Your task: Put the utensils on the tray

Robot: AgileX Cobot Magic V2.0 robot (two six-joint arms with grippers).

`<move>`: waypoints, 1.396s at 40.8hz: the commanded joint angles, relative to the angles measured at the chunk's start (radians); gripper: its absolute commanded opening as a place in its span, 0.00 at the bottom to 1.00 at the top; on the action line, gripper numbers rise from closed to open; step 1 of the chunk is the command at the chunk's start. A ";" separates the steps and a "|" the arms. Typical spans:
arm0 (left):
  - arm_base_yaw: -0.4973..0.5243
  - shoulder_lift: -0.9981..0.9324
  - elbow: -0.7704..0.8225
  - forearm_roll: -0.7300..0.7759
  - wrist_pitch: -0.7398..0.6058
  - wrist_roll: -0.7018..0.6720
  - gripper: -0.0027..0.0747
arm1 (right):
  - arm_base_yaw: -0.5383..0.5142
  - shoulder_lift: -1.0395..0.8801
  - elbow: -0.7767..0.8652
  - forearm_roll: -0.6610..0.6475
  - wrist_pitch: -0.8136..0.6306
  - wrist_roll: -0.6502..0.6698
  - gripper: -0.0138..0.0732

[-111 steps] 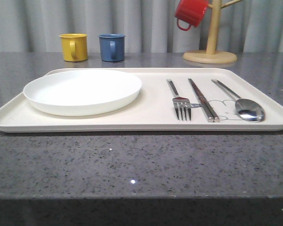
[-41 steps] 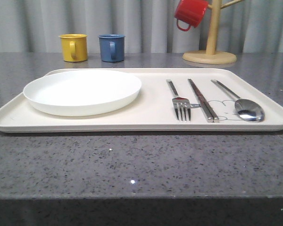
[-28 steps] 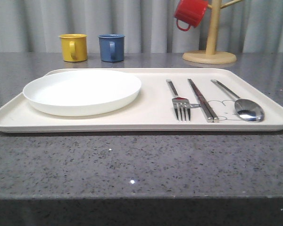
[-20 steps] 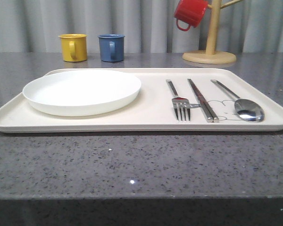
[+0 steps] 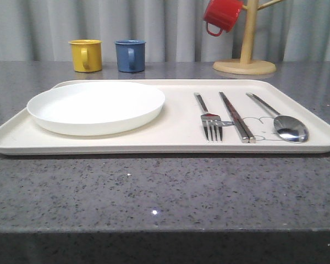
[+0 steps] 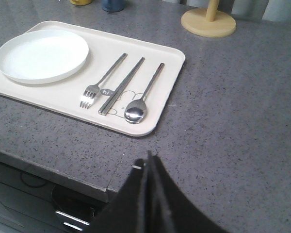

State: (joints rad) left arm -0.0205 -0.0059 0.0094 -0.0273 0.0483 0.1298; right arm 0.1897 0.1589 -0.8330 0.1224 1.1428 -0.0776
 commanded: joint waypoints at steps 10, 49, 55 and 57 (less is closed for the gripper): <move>0.002 -0.024 -0.003 -0.011 -0.083 0.000 0.01 | -0.002 0.020 -0.017 -0.004 -0.074 -0.005 0.02; 0.002 -0.024 -0.003 -0.011 -0.083 0.000 0.01 | -0.173 -0.186 0.799 0.053 -1.053 -0.005 0.02; 0.002 -0.024 -0.003 -0.011 -0.083 0.000 0.01 | -0.173 -0.186 0.858 0.053 -1.122 -0.005 0.02; 0.002 -0.024 -0.003 -0.011 -0.083 0.000 0.01 | -0.173 -0.186 0.859 0.053 -1.126 -0.005 0.02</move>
State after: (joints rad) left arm -0.0205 -0.0059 0.0094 -0.0289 0.0483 0.1307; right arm 0.0242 -0.0096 0.0270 0.1691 0.1315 -0.0776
